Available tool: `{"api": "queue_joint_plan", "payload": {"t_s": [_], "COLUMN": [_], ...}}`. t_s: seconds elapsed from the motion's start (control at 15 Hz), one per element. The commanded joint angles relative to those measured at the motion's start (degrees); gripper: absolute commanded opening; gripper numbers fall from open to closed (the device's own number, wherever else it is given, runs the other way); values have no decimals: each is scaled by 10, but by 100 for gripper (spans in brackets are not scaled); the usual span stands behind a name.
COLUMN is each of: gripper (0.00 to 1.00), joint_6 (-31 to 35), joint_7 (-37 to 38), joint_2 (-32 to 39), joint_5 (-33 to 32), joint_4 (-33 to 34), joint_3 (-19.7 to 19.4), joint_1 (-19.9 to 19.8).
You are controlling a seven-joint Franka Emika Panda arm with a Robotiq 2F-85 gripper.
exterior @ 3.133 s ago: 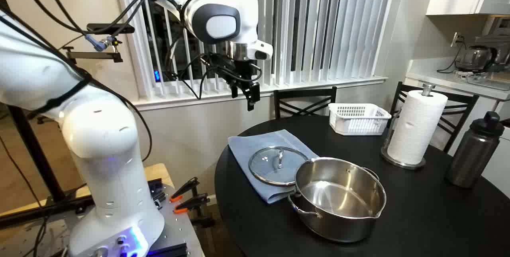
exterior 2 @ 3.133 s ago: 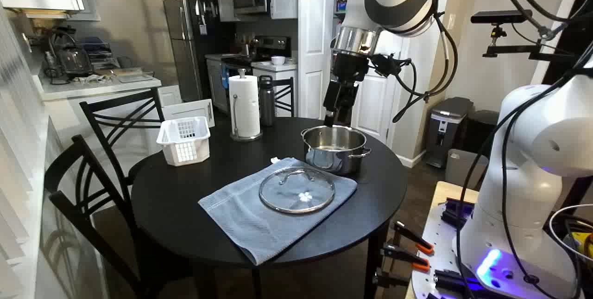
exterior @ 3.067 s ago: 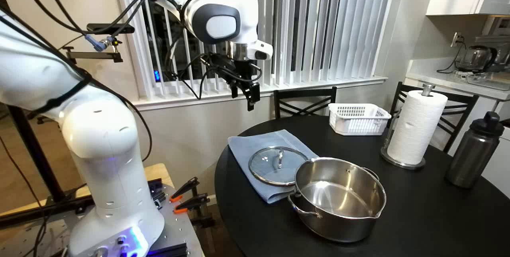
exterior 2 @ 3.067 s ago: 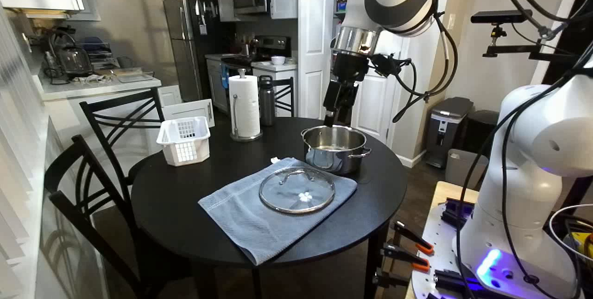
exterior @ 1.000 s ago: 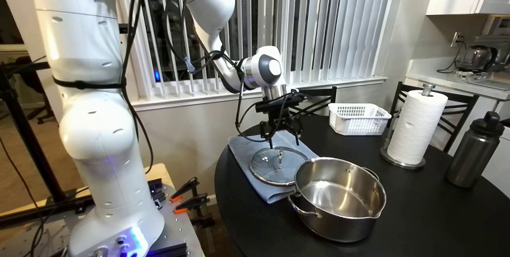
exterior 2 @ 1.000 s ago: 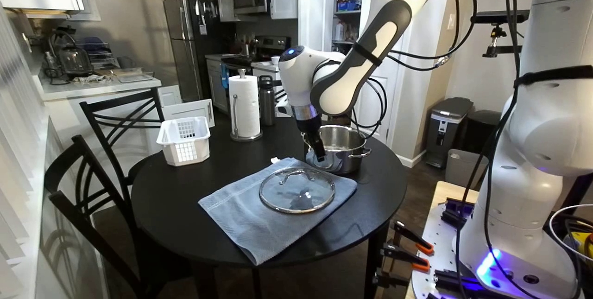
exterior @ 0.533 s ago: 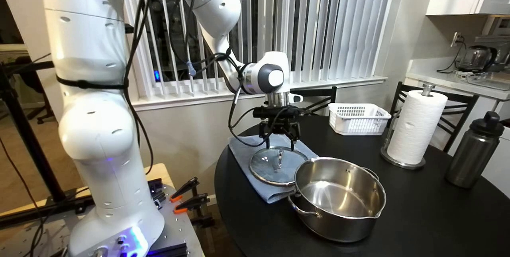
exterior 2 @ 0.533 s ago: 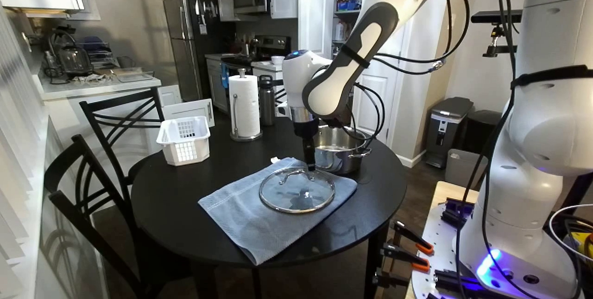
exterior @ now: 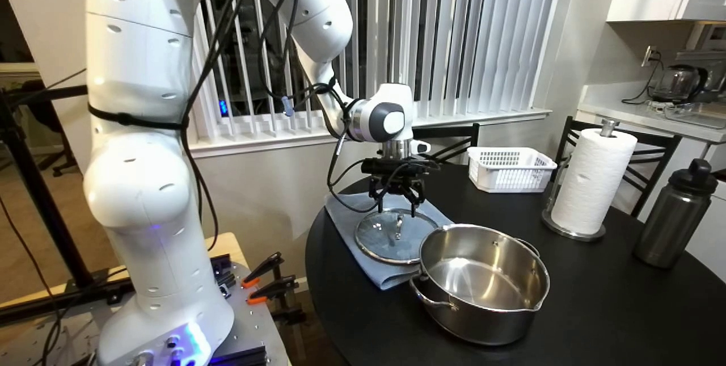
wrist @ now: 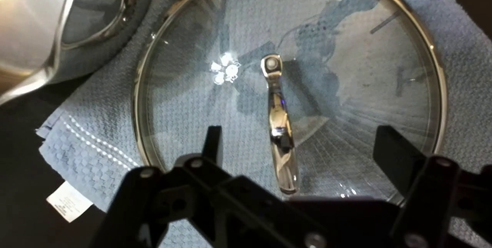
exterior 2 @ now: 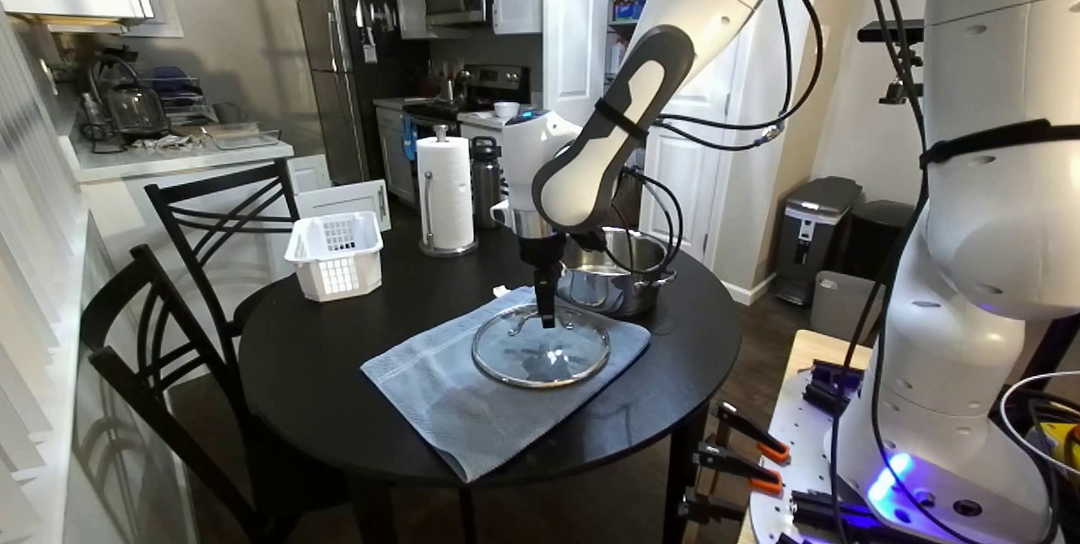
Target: Put the lid on the pot
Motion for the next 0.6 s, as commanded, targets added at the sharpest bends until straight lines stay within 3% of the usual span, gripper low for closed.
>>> {"api": "queue_joint_plan", "payload": {"t_s": [0.0, 0.47, 0.53], "gripper": [100, 98, 73], "joint_6": [10, 8, 6], "joint_7": [-28, -46, -50], "joint_2": [29, 50, 52], "joint_5": [17, 49, 50], "joint_4": [29, 46, 46], "joint_3": [15, 25, 25], "joint_1": [-13, -33, -37]}}
